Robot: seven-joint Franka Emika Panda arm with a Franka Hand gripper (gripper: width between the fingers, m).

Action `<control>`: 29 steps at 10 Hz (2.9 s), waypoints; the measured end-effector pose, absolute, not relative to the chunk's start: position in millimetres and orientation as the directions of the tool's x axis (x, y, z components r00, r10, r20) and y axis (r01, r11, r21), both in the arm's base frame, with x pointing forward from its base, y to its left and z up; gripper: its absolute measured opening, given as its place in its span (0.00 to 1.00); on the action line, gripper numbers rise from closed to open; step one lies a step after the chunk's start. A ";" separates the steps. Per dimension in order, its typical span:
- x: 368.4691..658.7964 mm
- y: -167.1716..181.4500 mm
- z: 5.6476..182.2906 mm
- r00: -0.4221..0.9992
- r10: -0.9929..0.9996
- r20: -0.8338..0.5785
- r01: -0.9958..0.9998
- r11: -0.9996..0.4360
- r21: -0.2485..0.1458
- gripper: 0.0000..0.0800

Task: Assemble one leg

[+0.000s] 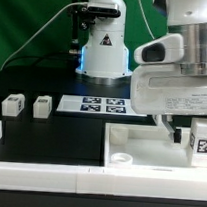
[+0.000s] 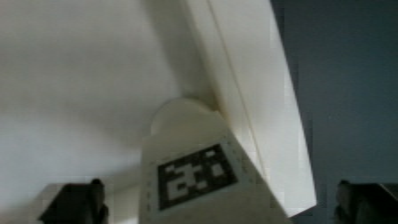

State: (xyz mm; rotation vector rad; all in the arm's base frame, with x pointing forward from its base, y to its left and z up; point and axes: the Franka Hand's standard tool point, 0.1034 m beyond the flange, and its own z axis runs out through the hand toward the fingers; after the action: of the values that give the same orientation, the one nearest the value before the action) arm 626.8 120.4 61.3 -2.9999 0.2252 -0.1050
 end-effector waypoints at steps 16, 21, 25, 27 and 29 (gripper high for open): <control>629.1 120.4 56.8 -0.178 -0.950 -0.257 -0.970 0.213 -0.115 0.36; 626.1 124.5 56.2 0.326 -0.930 -0.168 -0.937 -0.295 -0.187 0.74; 626.1 123.1 55.6 0.671 -0.737 -0.073 -0.731 -0.644 -0.226 0.81; 632.3 120.3 58.6 0.902 -0.430 0.044 -0.415 -0.889 -0.192 0.81; 636.8 122.6 60.5 0.989 -0.087 0.120 -0.072 -0.990 -0.119 0.81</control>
Offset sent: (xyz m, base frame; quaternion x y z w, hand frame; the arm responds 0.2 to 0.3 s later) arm 0.0000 0.0000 0.0000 0.0000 0.0000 0.0000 1.0000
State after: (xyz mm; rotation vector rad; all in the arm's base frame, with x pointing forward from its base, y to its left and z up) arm 636.8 122.6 60.5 -3.0183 0.1211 -0.1900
